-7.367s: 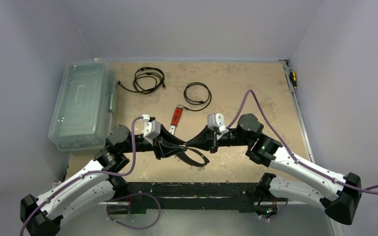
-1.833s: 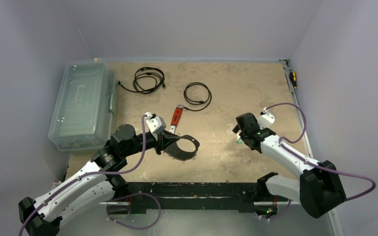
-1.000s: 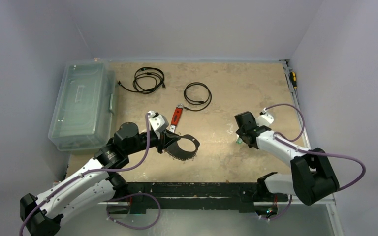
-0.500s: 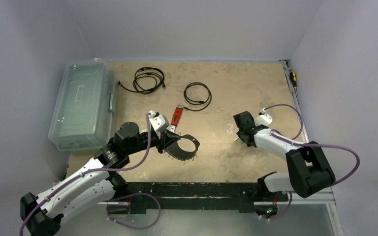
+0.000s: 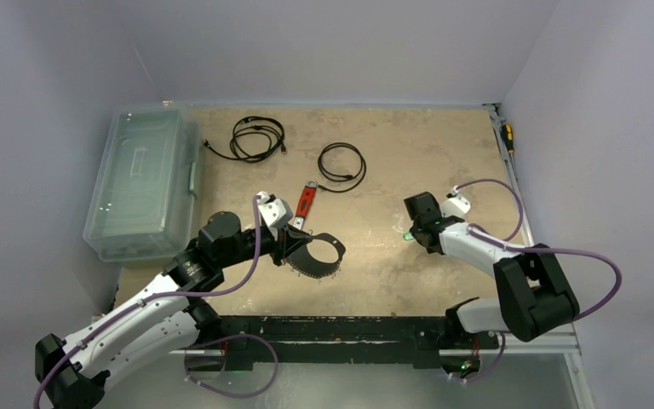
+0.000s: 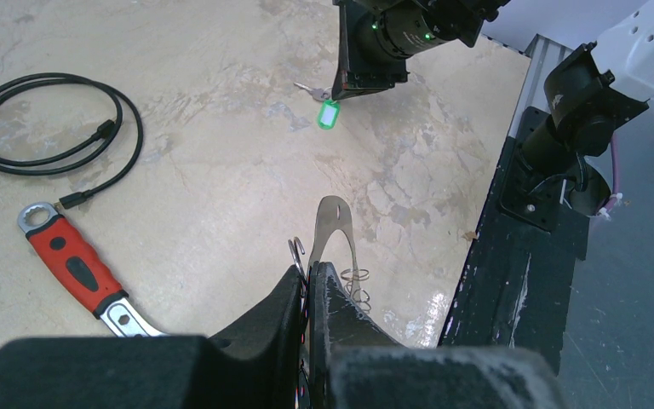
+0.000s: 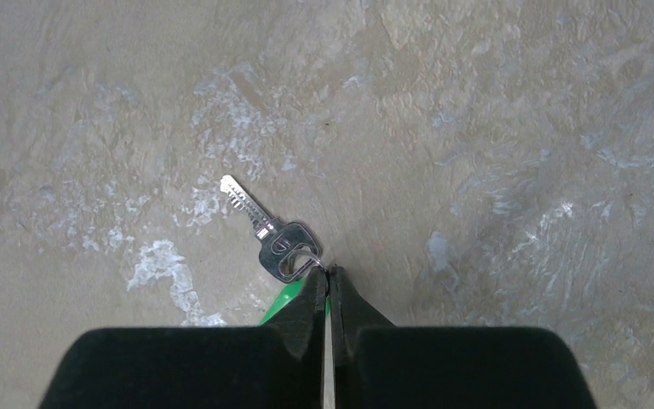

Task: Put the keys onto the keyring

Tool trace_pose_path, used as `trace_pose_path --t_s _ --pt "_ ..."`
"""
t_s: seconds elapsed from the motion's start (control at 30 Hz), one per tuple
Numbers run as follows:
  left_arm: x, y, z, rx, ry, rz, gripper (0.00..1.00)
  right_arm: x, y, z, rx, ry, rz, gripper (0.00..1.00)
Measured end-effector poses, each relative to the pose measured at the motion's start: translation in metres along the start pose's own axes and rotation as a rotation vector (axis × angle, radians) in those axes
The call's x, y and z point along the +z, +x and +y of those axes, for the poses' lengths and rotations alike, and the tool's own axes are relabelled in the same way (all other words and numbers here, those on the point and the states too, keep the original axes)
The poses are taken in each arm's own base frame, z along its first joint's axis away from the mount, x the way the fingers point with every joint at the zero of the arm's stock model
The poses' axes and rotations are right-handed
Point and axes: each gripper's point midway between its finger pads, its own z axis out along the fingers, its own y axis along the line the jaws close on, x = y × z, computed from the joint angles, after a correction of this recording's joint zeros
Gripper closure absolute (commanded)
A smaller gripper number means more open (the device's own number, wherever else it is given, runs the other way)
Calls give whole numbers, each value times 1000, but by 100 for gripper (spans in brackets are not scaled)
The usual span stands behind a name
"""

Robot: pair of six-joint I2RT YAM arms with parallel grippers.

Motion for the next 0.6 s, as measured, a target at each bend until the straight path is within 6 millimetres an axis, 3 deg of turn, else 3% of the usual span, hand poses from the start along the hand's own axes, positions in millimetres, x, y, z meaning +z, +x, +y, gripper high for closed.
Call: trace_pose_path --t_s 0.3,0.6 --pt "0 0 0 0 0 1 100 -5 9 28 -128 -159 48 100" --pt "-1 4 7 21 -34 16 100 -41 70 83 -450 -380 132 100"
